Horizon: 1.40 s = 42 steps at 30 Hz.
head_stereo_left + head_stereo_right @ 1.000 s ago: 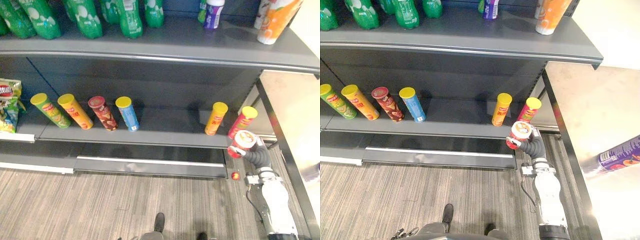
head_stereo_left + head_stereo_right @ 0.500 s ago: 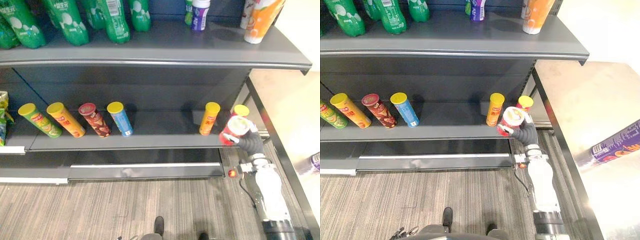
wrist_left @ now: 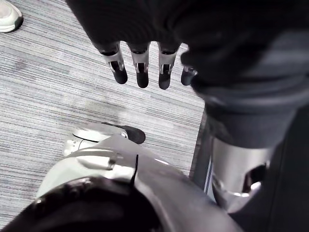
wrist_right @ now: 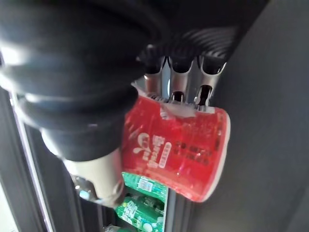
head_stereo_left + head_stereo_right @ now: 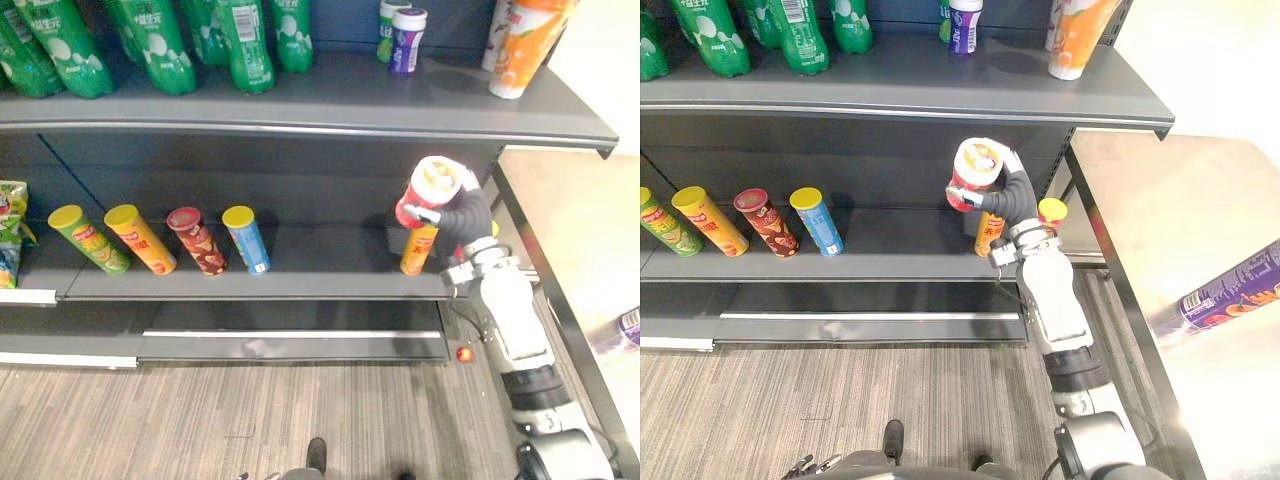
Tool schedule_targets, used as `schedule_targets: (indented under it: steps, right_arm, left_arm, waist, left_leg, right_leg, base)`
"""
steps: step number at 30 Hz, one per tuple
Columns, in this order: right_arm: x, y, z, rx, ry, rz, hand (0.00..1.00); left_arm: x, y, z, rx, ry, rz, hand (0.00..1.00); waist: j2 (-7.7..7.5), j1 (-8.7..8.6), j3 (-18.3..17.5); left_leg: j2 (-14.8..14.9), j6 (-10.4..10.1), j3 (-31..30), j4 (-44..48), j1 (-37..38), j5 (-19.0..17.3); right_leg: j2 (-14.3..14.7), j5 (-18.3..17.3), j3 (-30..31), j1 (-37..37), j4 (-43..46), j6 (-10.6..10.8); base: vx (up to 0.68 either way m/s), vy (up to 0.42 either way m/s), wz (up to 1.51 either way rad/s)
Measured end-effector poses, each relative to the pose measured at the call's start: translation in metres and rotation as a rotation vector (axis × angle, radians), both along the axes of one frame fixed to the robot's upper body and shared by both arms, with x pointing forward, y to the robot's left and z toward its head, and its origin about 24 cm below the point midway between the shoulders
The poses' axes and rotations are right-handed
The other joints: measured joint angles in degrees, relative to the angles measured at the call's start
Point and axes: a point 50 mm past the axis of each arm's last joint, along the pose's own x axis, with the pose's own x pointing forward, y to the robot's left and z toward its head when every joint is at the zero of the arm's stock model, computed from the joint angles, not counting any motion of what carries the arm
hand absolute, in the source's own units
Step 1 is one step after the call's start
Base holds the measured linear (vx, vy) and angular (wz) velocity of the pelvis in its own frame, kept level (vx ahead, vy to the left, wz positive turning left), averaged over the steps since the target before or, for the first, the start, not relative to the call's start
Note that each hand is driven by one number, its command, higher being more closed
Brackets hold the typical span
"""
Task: Put the gum and the chips on the shelf.
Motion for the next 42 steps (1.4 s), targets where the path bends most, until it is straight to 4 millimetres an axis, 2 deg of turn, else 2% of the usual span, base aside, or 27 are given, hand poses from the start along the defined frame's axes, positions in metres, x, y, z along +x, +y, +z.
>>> schedule_targets:
  steps: [5,10,19,28,38,42]
  right_arm:
    - [0.009,0.001,0.034,0.007,-0.094,-0.011,1.0]
    - [0.024,-0.002,0.046,-0.012,-0.079,-0.044,1.0]
    - [0.046,-0.008,0.077,-0.019,-0.085,-0.092,1.0]
    - [0.075,-0.011,0.086,-0.021,0.028,-0.158,1.0]
    - [0.09,-0.025,0.101,0.05,0.088,-0.231,1.0]
    - [0.093,-0.032,0.102,0.088,0.108,-0.259,1.0]
  left_arm:
    - [-0.002,0.004,0.0,0.006,0.012,-0.006,0.0]
    - [-0.004,0.004,0.0,0.002,0.018,0.0,0.0]
    - [-0.005,0.005,0.0,-0.007,0.023,0.032,0.0]
    - [-0.001,0.005,0.0,-0.01,0.011,0.035,0.0]
    - [0.005,0.005,0.001,-0.014,-0.012,0.068,0.0]
    - [0.016,0.005,0.002,-0.009,-0.036,0.054,0.0]
  waist:
    - [-0.62,0.37,-0.67]
    - [-0.33,0.48,-1.32]
    - [-0.76,0.94,-1.59]
    - [-1.57,2.48,-1.92]
    - [-2.08,2.68,-1.28]
    - [-2.69,3.78,-0.31]
  left_leg:
    - [1.11,-0.45,-0.07,-0.01,0.05,0.33]
    - [2.19,-0.6,-0.31,-0.01,-0.27,0.48]
    - [2.83,-1.13,-0.38,-0.01,-0.73,1.44]
    - [2.85,-1.2,-0.94,-0.01,-2.09,2.02]
    - [3.33,-1.79,-2.38,-0.02,-3.49,2.1]
    - [3.33,-1.76,-2.42,-0.01,-4.31,2.3]
  right_leg:
    - [1.14,0.66,0.73,-0.02,-0.32,-0.78]
    - [2.32,1.28,0.75,-0.11,-0.88,-1.63]
    - [3.1,1.39,-0.02,-0.12,-1.8,-1.61]
    - [3.32,1.99,-0.59,-0.74,-2.42,-1.87]
    - [3.98,2.08,-1.74,-1.4,-2.8,-2.05]
    - [4.03,2.09,-1.92,-2.06,-2.85,-2.05]
  base:
    - [-0.04,-0.023,-0.05]
    - [-0.08,-0.032,-0.01]
    - [-0.03,-0.014,0.01]
    - [0.04,-0.016,0.04]
    - [-0.02,-0.015,0.05]
    - [0.01,-0.002,0.01]
